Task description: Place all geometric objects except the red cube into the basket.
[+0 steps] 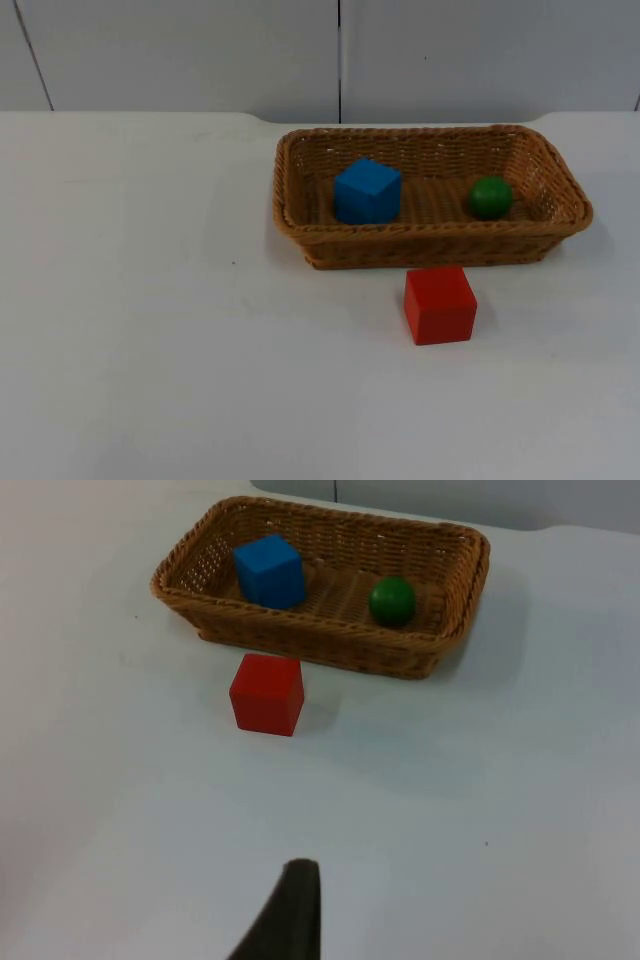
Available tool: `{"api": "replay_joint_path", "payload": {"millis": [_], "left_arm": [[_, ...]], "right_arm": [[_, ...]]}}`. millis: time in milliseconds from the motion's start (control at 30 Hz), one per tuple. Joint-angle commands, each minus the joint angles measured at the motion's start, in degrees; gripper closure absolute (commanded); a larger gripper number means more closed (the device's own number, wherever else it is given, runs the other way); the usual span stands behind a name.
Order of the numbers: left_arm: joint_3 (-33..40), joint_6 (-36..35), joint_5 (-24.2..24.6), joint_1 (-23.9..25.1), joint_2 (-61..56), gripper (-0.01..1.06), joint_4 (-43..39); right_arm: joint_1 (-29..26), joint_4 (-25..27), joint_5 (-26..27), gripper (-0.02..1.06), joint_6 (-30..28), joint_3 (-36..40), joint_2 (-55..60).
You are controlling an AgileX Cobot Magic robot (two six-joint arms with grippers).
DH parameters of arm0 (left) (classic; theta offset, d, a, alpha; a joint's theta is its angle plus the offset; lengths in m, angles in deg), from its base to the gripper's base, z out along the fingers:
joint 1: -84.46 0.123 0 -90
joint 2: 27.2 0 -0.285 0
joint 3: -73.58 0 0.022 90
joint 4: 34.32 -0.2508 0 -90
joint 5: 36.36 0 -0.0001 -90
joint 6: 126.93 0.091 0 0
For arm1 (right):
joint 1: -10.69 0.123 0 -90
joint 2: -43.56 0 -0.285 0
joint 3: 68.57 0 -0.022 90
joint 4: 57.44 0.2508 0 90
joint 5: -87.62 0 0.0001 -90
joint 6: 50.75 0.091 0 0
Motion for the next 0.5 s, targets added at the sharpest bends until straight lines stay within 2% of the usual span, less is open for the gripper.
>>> {"api": "replay_joint_path", "payload": {"millis": [0,67,167,467], "left_arm": [[0.3,-0.5,-0.7,0.3,-0.2,0.00,0.0],[0.3,-0.5,-0.7,0.3,-0.2,0.00,0.0],[0.3,-0.7,-0.7,0.3,-0.2,0.00,-0.1],[0.3,-0.7,-0.7,0.3,-0.2,0.00,-0.1]], "right_arm": [[0.0,0.2,0.1,0.16,-1.0,0.4,-0.2],[0.0,1.6,0.1,0.13,-3.0,0.4,-0.2],[0.0,1.3,0.0,0.09,-2.7,0.4,-0.2],[0.0,1.3,0.0,0.09,-2.6,0.4,-0.2]]}}
